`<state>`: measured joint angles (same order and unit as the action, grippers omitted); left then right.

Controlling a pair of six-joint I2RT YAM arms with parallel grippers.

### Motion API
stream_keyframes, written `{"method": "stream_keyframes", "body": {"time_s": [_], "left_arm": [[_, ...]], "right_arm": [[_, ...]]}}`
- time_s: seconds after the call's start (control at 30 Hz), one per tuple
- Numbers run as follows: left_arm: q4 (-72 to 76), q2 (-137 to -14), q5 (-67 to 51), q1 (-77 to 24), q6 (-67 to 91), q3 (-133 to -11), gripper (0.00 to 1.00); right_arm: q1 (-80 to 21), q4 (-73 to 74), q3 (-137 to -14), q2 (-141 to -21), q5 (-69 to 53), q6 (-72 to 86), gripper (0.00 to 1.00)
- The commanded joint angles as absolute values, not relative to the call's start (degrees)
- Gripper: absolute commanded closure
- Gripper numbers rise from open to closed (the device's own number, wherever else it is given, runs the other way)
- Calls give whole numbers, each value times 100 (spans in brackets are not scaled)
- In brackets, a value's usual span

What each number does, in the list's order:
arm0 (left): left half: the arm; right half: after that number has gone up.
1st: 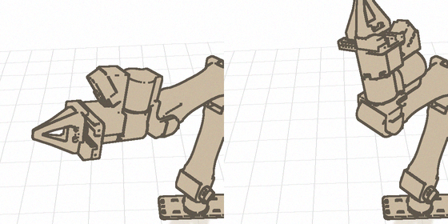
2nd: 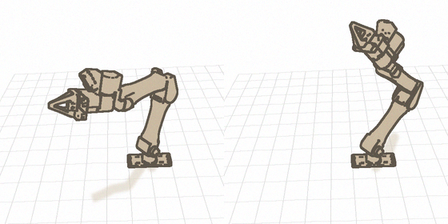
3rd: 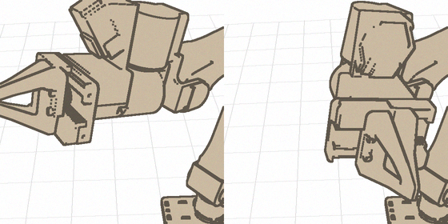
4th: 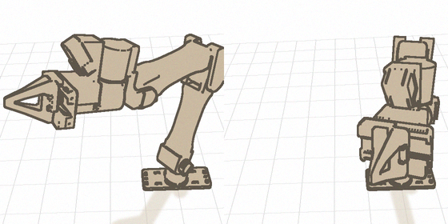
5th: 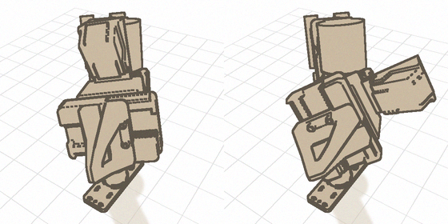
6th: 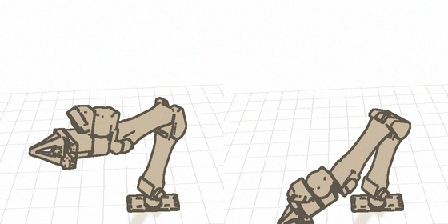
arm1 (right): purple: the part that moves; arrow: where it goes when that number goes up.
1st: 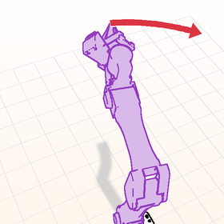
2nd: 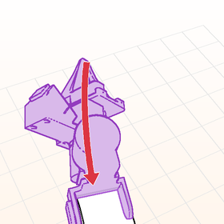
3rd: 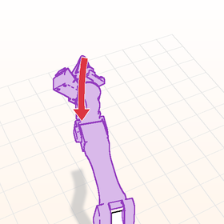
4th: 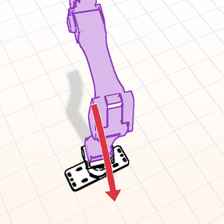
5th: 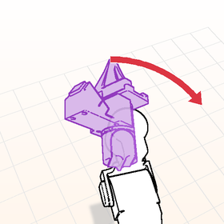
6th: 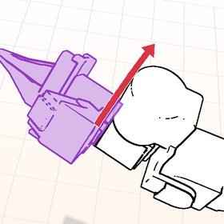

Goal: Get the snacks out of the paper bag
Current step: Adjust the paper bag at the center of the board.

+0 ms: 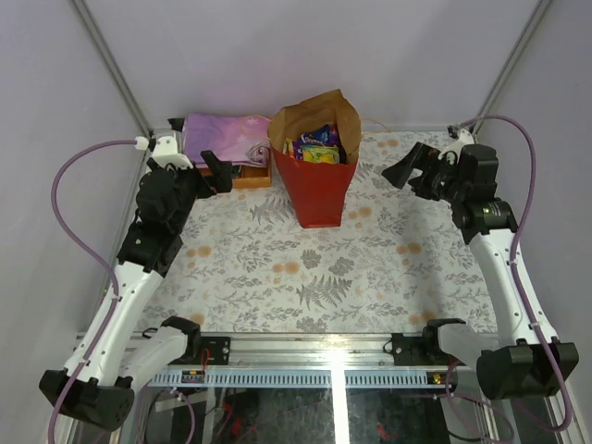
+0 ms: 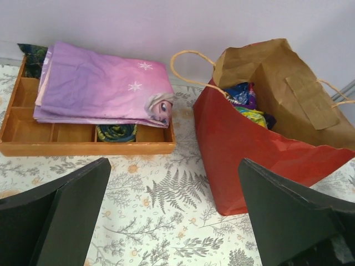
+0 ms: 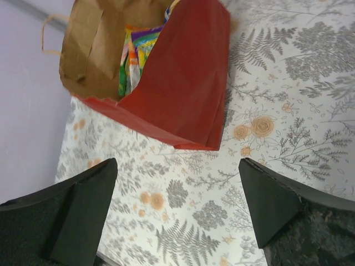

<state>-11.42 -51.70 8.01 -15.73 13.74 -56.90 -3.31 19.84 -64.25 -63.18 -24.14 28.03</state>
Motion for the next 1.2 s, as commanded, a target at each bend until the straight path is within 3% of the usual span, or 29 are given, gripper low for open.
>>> {"method": "stream_keyframes", "body": {"time_s": [0.0, 0.1, 0.17, 0.33, 0.43, 0.87, 1.17], "left_arm": [[-359, -5179, 314, -1583, 1444, -5848, 0], [-97, -5411, -561, -1590, 1342, -5977, 0], [-526, -5756, -457, -1646, 1510, -6359, 0], [-1302, -6589, 2597, -2967, 1363, -7220, 0], [-1725, -7323, 3098, -2995, 1649, -7909, 0], [-3045, -11413, 3124, -2581, 1320, -11731, 4], [-3013, -12007, 2465, -1932, 1307, -12093, 8]], "right_arm": [[-316, 1754, -6555, -6026, -1372, 4003, 1], [-316, 928, -6168, -5956, -1658, 4067, 1], [-327, 685, -6190, -6075, -1534, 4196, 1], [-1334, 1643, -7480, -6828, 59, 3230, 6], [-1581, 2171, -8289, -7483, 457, 2959, 6], [-1751, 2989, -10457, -9897, 668, 2135, 16], [-1757, 2834, -10942, -10889, 525, 2045, 23]]}}
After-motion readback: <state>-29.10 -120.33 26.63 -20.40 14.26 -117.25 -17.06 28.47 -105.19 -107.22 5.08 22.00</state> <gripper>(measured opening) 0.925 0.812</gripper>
